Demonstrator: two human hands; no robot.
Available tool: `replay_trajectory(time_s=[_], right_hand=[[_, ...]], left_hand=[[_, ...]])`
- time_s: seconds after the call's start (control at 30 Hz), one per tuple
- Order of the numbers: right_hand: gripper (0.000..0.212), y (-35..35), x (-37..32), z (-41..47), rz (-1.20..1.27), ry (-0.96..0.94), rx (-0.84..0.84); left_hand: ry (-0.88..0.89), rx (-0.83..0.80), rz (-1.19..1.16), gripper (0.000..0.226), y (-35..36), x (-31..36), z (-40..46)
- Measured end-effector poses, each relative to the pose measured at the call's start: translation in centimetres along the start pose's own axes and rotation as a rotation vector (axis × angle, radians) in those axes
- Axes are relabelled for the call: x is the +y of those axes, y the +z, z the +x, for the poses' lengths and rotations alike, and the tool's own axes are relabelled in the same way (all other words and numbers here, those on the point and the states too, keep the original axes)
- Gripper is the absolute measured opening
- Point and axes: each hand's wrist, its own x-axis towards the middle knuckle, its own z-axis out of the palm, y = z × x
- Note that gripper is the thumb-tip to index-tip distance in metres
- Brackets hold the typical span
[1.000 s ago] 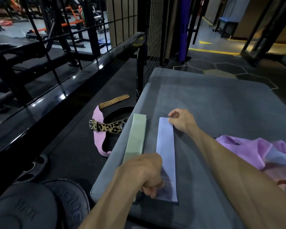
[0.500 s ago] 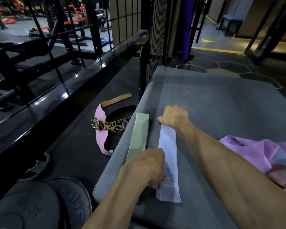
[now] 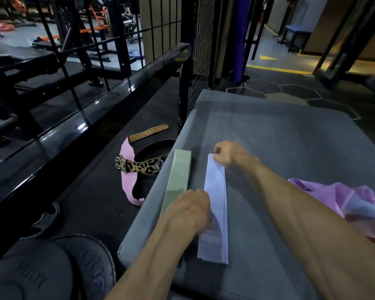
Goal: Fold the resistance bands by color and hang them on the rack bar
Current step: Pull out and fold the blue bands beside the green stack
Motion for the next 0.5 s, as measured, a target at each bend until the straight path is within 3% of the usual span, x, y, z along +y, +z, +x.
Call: replay_trajectory(time_s=[0.13,0.5], right_hand=[[0.011,0.6,0.8,0.1,0.055,-0.029,0.060],[0.008,0.9,1.7,0.6,0.241,-0.034,0.093]], left_hand=[[0.013,-0.011,0.010,0.039,0.6,0.3,0.5],[0.019,0.020,0.024,0.033,1.2,-0.1,1.4]])
